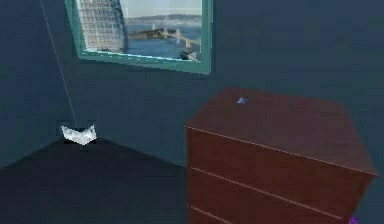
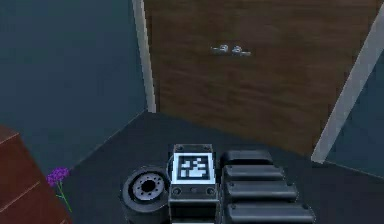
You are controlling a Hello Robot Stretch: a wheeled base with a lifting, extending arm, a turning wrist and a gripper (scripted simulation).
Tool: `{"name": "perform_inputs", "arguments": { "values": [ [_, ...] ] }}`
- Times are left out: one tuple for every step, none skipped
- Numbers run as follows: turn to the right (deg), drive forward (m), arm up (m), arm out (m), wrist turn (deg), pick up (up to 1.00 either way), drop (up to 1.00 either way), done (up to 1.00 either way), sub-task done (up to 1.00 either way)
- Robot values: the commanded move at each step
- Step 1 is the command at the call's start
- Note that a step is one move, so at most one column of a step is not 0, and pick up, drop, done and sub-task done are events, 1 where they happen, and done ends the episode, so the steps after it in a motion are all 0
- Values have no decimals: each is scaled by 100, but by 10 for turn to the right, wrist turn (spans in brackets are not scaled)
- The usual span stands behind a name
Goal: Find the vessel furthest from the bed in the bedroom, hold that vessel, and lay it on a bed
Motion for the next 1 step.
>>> {"name": "perform_inputs", "arguments": {
  "values": [
    [-450,0,0,0,0,0,0,0,0]
  ]
}}
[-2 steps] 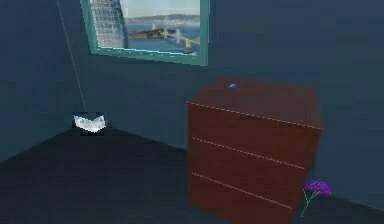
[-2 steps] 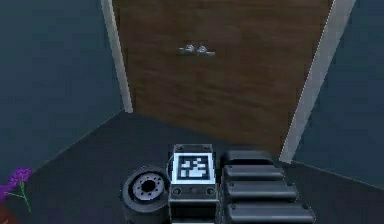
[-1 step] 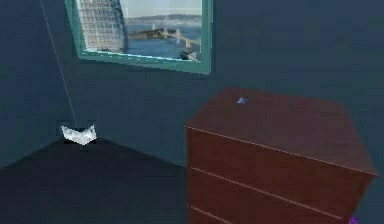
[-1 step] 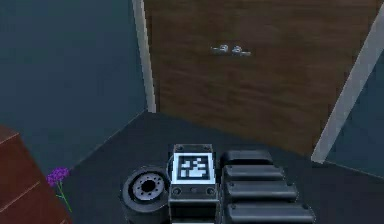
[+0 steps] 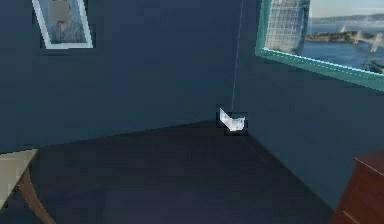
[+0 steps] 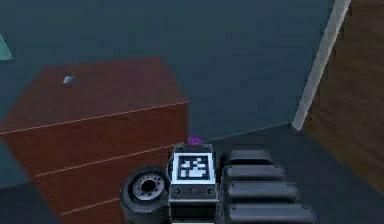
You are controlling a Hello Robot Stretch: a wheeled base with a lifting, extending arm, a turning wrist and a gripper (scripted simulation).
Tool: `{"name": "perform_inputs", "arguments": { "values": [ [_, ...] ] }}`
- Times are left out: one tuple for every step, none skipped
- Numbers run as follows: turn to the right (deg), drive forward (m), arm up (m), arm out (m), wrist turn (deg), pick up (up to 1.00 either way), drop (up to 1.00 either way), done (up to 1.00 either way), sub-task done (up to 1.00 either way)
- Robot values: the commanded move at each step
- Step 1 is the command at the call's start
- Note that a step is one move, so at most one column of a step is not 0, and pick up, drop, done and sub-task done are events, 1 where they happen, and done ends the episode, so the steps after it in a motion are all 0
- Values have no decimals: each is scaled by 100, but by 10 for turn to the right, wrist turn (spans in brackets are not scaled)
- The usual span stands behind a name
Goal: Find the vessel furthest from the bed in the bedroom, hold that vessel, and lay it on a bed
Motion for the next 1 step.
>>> {"name": "perform_inputs", "arguments": {
  "values": [
    [-60,0,0,0,0,0,0,0,0]
  ]
}}
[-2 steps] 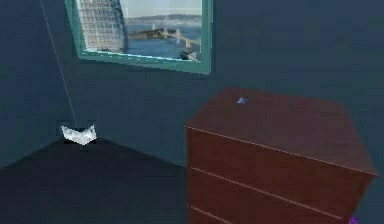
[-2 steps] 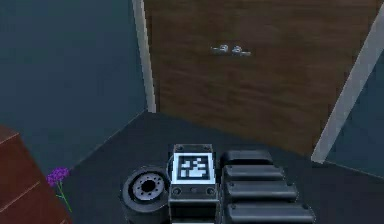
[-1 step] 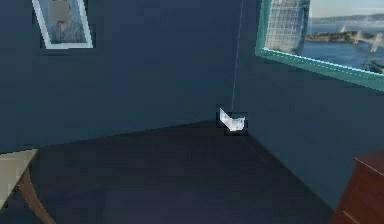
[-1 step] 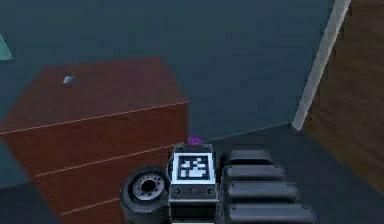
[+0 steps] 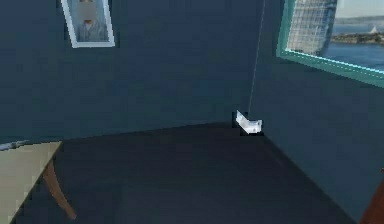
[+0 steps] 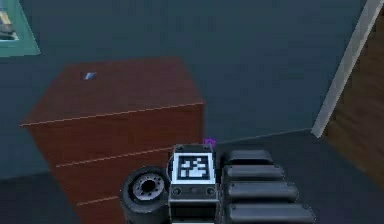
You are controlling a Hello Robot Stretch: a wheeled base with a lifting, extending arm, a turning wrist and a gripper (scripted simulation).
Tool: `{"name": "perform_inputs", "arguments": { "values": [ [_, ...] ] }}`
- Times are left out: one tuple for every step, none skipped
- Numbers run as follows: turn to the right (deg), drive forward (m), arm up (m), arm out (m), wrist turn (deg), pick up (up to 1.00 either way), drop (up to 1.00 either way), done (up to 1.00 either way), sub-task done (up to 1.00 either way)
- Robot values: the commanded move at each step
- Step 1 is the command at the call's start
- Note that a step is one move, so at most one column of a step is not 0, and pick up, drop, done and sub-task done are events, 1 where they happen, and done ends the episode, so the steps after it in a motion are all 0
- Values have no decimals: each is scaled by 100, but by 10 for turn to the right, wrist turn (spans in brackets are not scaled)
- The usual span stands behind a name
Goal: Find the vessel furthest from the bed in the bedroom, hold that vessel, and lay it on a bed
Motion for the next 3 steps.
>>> {"name": "perform_inputs", "arguments": {
  "values": [
    [0,15,0,0,0,0,0,0,0],
    [-120,0,0,0,0,0,0,0,0],
    [0,100,0,0,0,0,0,0,0]
  ]
}}
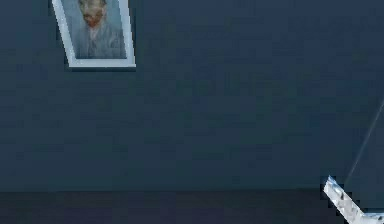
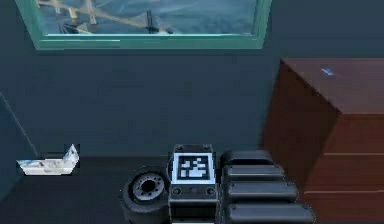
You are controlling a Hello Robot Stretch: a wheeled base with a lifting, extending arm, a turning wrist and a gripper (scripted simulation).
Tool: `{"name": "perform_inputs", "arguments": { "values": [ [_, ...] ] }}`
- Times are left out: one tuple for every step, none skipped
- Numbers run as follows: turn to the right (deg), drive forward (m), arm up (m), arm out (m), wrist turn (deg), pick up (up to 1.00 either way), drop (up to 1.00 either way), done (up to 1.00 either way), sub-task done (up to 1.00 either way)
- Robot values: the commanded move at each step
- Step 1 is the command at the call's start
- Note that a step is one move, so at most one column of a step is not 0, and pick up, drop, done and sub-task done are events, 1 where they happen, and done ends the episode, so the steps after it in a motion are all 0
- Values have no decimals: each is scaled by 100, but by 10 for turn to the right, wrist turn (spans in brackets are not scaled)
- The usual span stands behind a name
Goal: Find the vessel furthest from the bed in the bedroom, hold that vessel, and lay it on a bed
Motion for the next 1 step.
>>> {"name": "perform_inputs", "arguments": {
  "values": [
    [0,50,0,0,0,0,0,0,0]
  ]
}}
